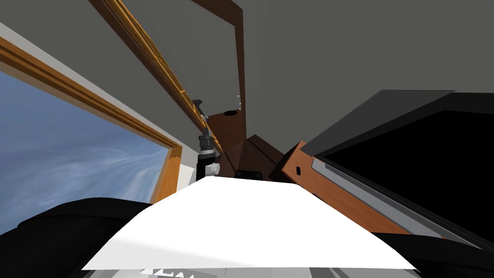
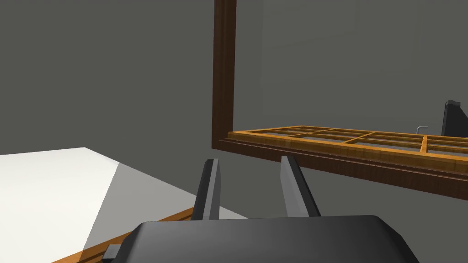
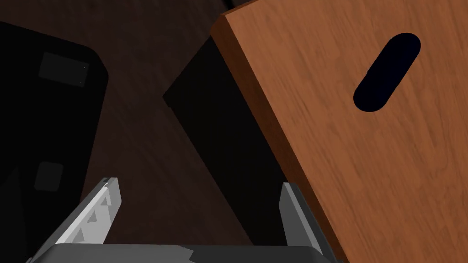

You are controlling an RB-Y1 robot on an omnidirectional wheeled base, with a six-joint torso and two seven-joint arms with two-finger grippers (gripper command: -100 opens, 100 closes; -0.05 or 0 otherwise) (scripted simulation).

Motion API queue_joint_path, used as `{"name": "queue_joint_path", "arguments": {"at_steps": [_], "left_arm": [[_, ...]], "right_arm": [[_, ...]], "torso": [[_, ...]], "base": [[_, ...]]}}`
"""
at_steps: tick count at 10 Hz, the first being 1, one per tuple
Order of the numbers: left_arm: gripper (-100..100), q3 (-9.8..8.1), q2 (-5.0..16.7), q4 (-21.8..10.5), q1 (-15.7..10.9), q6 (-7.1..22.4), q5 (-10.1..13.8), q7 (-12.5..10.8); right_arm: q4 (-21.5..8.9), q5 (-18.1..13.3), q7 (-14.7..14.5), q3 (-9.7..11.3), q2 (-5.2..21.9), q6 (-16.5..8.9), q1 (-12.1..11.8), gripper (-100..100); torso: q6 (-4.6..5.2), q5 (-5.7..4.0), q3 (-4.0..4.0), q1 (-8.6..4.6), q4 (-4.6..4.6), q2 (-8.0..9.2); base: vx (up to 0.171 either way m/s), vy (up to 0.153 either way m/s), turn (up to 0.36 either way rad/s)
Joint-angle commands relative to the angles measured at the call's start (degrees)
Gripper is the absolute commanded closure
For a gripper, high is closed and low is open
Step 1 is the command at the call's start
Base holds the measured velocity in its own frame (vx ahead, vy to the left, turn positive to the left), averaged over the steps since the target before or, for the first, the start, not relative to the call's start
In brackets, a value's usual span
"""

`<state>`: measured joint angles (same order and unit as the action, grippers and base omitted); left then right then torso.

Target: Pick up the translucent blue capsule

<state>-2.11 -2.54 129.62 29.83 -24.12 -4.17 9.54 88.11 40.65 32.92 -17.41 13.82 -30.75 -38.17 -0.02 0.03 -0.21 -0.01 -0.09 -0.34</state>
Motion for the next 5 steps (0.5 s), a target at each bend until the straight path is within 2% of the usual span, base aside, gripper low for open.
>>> {"name": "queue_joint_path", "arguments": {"at_steps": [1, 2, 3, 4, 5], "left_arm": [[0, 0.0, 0.0, 0.0, 0.0, 0.0, 0.0, 0.0], [0, 0.0, 0.0, 0.0, 0.0, 0.0, 0.0, 0.0], [0, 0.0, 0.0, 0.0, 0.0, 0.0, 0.0, 0.0], [0, 0.0, 0.0, 0.0, 0.01, 0.0, 0.0, 0.0], [0, 0.0, 0.0, 0.0, 0.0, 0.0, 0.0, 0.0]], "right_arm": [[-2.04, 1.29, 2.41, -1.25, 0.61, -2.86, -0.11, -100], [-2.04, 1.29, 2.41, -1.25, 0.61, -4.35, -0.11, -100], [-4.04, 2.51, 4.38, -2.29, 1.34, -6.18, 0.01, -100], [-4.04, 2.51, 4.38, -2.29, 1.34, -7.4, 0.01, -100], [-5.98, 3.66, 6.29, -3.28, 2.09, -9.31, 0.19, -100]], "torso": [[0.0, 0.0, 0.0, 0.0, 0.0, 0.0], [0.02, 0.0, 0.0, -0.03, 0.0, 0.0], [0.0, -0.01, 0.02, -0.05, 0.01, 0.03], [0.02, -0.01, -0.03, -0.03, -0.01, -0.06], [-0.01, 0.0, 0.0, -0.05, 0.0, 0.0]], "base": [[0.104, 0.003, -0.094], [0.094, 0.002, -0.068], [0.129, 0.01, -0.092], [0.1, 0.004, -0.069], [0.112, -0.01, -0.13]]}}
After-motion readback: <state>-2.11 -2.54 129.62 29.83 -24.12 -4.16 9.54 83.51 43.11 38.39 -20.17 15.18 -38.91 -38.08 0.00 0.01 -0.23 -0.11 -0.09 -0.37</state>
